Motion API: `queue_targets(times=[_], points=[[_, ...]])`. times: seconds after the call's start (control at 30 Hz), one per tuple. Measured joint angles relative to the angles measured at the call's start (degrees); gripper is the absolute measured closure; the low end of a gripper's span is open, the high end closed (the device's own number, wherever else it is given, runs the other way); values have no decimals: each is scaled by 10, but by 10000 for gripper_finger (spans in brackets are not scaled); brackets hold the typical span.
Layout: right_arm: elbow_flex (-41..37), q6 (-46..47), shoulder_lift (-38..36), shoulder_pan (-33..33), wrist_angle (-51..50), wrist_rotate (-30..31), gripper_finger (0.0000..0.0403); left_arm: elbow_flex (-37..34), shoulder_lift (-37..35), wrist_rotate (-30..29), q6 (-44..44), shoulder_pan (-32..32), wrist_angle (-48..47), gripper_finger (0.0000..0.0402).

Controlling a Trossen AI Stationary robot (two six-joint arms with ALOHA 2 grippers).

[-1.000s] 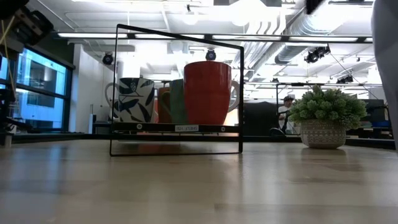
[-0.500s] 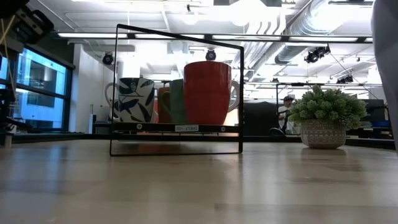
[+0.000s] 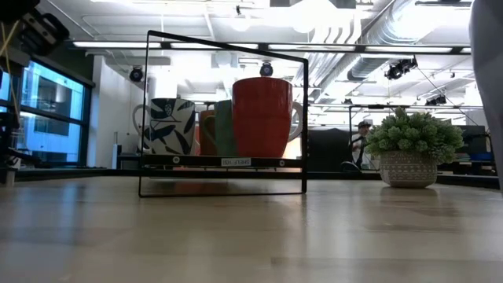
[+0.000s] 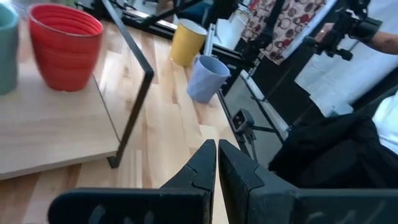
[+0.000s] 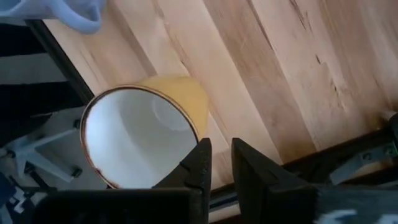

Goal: Place coffee mugs
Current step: Move the yellow mug to the bottom center

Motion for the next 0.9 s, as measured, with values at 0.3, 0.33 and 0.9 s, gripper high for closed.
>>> queue_targets(times=[0.3,0.33,0.9], points=[[0,-10,0,1,-1,-31,305,0,0,-41,1,0,0,392],[0,-11,0,1,-3,-24,297,0,0,-41,1,0,0,392],[0,-78,49,3,13,-5,279,0,0,-41,0,0,0,392]])
